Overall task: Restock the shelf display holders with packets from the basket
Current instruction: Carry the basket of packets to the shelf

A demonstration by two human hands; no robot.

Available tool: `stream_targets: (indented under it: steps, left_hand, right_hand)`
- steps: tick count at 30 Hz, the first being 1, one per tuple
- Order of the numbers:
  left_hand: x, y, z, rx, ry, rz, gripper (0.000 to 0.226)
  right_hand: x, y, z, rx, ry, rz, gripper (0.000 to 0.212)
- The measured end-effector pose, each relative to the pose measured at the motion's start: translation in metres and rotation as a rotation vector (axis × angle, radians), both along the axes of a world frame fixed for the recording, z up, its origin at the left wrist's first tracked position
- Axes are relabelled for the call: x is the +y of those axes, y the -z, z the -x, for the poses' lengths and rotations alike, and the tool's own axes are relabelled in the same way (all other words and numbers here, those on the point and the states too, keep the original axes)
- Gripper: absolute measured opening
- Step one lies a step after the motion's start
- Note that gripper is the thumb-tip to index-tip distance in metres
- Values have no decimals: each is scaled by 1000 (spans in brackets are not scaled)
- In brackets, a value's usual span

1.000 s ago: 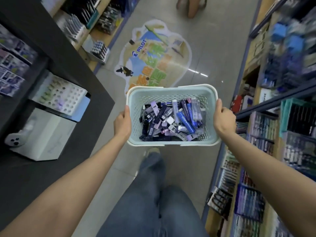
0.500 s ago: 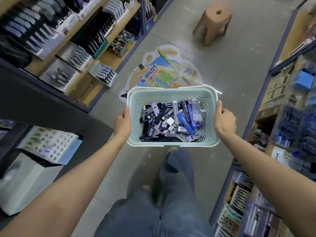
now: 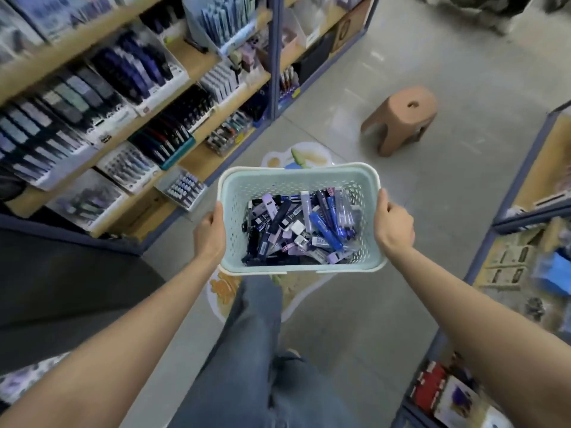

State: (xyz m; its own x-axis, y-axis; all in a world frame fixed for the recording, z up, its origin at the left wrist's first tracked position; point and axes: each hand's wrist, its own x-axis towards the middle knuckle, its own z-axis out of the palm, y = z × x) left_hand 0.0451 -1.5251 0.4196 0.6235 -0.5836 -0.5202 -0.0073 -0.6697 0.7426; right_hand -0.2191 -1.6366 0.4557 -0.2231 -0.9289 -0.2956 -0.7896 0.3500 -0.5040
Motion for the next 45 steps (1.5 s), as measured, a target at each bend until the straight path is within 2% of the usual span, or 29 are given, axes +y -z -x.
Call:
stream_targets:
  steps: [5,9,16,21,26,30,34,41,45]
  left_hand:
    - [-102,-6,-33,-19,11,15,45]
    - [-179,-14,-44,-19,41,12,37]
    - [-302,-6,-44,12,38,18,57]
    - [-383,3,-26,41,-59,-10,68]
    - [-461,8,-12,-46,-122,-27,49]
    - [-513,19,-13,-37,-167,-19,48]
    - [-563,26,-20,2,-180,-13,36]
    - [-633,32,-33,-40,-186,-66,48]
    - [-660,38,-30,39,-197,-128,48]
  right_hand:
    - [-95,-8,-31,-4,13,-14,61]
    - [-167,-11,-45,-29,36,-8,68]
    - [-300,-3,-47,-33,38,-48,65]
    - [-399,-4,-41,-23,-47,-82,58]
    - [-491,-7,-38,-33,-115,-90,59]
    - [-550,-14,-46,-31,-163,-100,60]
    - [-606,-13,-57,-11,-202,-110,63]
    - [-696,8,-69,54,-246,-123,57]
    - [-742,14,-73,47,-330,-128,55]
